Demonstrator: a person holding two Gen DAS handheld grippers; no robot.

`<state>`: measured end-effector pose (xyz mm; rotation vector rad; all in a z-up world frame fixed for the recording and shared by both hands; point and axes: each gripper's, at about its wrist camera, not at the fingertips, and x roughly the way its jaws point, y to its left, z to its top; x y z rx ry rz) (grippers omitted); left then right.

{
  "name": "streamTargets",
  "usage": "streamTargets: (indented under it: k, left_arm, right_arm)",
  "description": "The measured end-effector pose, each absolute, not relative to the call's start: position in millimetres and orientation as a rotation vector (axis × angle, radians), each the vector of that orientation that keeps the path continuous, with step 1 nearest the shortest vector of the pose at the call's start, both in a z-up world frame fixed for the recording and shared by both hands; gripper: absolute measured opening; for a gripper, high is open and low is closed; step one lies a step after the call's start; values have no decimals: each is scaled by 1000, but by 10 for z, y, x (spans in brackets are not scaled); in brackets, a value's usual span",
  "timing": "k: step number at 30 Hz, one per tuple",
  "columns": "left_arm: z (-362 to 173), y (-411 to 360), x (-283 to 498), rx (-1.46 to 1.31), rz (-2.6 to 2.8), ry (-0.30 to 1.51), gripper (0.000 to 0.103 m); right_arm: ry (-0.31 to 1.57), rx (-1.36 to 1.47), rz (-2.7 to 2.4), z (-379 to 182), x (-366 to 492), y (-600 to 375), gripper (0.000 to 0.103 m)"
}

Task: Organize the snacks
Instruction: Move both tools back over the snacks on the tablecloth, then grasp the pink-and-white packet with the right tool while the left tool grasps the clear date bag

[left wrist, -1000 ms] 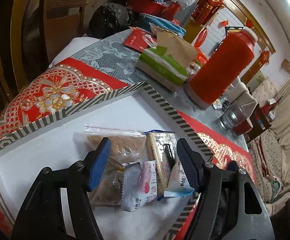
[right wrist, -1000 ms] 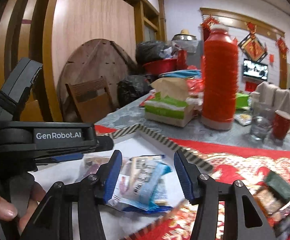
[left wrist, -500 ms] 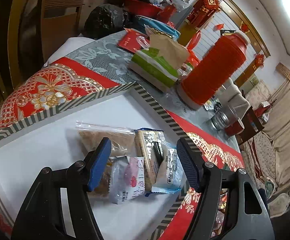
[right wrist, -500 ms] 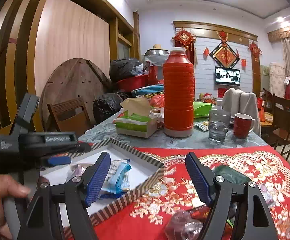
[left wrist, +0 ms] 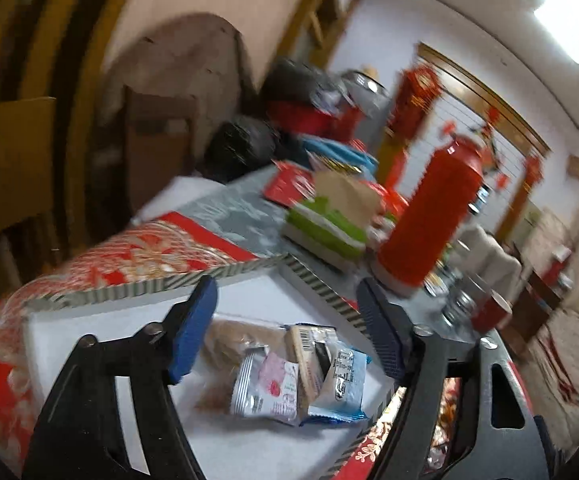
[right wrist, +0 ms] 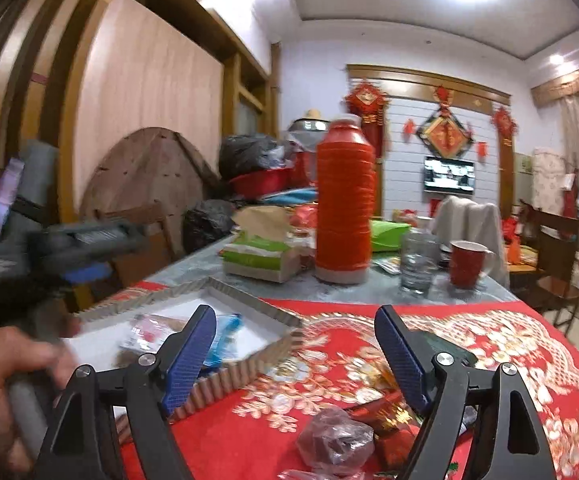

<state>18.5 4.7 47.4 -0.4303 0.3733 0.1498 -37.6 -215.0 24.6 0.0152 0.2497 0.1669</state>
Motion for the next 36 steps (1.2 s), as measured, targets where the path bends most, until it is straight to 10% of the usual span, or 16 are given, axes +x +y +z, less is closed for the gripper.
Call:
streamTargets:
  k: [36]
  left_arm:
    - [303, -795, 742, -337, -166, 612, 79]
  right_arm:
    - [236, 90, 90, 425, -572, -3401, 82]
